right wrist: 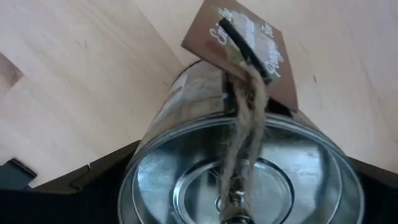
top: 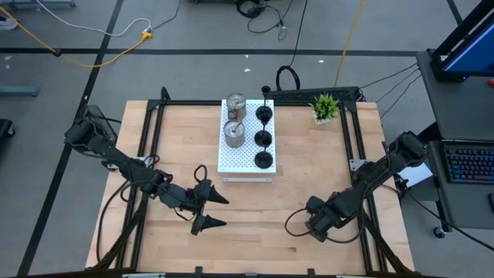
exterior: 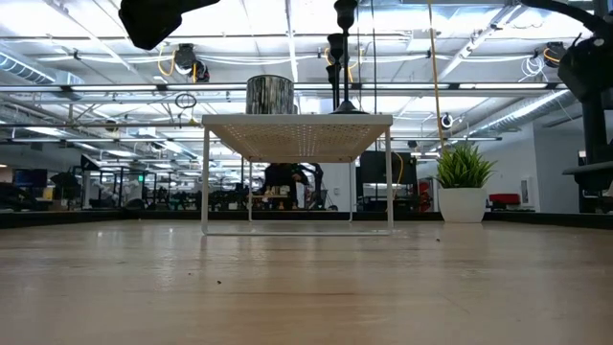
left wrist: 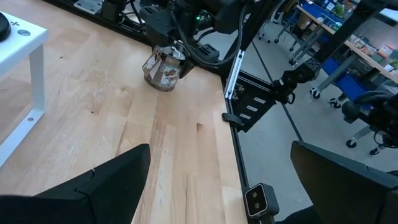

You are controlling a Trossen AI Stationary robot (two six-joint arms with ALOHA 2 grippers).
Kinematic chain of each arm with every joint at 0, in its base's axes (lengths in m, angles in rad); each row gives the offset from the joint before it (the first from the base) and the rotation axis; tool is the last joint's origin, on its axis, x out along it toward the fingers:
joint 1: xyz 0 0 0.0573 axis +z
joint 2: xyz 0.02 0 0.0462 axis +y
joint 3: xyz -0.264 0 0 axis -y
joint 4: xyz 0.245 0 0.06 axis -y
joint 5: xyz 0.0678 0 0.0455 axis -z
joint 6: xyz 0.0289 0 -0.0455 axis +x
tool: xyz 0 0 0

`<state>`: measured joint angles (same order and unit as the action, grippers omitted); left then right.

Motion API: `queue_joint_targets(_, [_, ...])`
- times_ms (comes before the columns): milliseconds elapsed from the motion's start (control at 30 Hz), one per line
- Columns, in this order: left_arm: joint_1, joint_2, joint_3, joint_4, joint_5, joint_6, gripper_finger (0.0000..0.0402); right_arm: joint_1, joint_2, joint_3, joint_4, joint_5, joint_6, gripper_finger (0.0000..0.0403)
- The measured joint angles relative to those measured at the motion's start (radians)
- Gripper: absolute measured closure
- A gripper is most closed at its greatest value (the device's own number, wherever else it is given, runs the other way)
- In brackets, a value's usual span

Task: Pick & Place candle stick holders
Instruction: Put the brown scented candle on the shelf aligned with the brown scented candles

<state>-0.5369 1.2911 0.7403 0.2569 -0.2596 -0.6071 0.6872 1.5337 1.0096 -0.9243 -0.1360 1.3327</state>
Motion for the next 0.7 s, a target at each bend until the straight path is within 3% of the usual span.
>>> queue_joint_targets(700, [0.0,0.0,0.0,0.0,0.0,0.0,0.0007,0.0,0.0,0.0,0.033,0.003,-0.037,0.0007])
